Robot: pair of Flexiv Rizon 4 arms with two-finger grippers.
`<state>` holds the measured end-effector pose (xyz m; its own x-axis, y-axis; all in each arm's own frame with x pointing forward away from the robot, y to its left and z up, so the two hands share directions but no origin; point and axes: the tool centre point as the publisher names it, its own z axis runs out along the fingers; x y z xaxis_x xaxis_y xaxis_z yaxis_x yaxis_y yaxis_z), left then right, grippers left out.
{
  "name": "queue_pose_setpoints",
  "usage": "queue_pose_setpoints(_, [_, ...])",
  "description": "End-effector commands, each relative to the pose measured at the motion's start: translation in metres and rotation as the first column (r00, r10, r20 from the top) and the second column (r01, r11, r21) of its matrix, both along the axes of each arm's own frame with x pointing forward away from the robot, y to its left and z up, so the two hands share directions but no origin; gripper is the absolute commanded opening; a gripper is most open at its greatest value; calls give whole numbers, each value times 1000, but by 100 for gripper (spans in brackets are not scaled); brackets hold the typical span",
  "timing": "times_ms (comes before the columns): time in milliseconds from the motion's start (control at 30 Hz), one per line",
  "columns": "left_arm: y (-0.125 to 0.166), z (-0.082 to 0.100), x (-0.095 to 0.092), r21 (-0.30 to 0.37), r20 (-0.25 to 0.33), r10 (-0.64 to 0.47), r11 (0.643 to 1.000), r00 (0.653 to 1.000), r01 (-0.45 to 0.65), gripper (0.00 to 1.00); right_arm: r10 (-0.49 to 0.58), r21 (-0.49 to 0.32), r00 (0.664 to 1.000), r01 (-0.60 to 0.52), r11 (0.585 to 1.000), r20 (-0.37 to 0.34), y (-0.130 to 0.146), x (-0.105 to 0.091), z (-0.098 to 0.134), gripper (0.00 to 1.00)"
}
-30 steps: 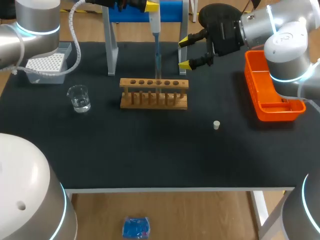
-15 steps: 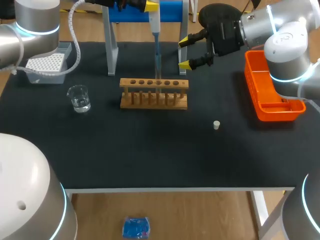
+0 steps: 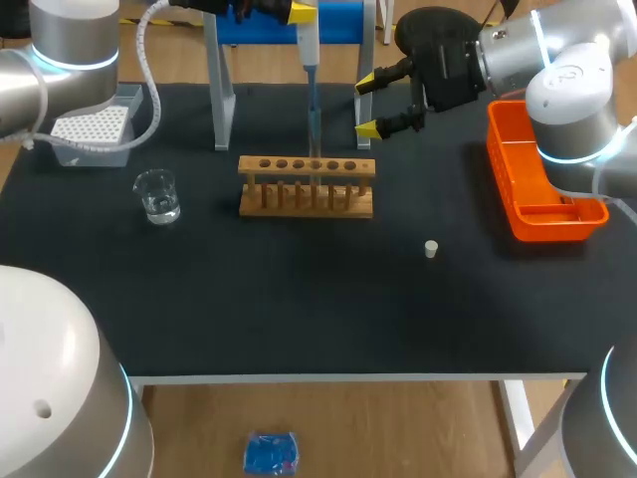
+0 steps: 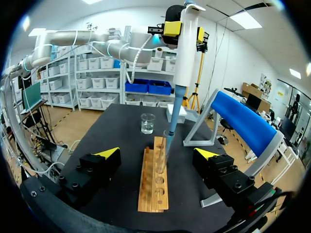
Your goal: Invert the test tube, pick up the pipette, mount the tip to pipette, aspirate from beaker and dispense into the tube, eject the tip, return the pipette, and cap with the stopper.
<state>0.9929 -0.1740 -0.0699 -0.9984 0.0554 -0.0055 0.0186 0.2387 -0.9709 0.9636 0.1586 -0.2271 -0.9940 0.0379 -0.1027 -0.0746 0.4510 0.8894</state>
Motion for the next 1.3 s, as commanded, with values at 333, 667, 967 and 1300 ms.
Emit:
queue_pose_setpoints(333, [0,0,-2,0,-4,-2,1000,1000,2,0,0,1,1000,0,1000,1,0,0,-1,100])
queue_pose_setpoints(667, [0,0,-2,-2,-3,-5,1000,1000,5,0,0,1,1000,0,1000,1,0,0,-1,100])
queue_pose_setpoints(967, [0,0,-2,-2,-3,-5,1000,1000,5,0,0,1,1000,0,1000,1,0,0,-1,100])
queue_pose_setpoints(1300, [0,0,-2,-2,-3,-5,1000,1000,5,0,-6,4,1000,6,1000,-7,-5,-1,8,100])
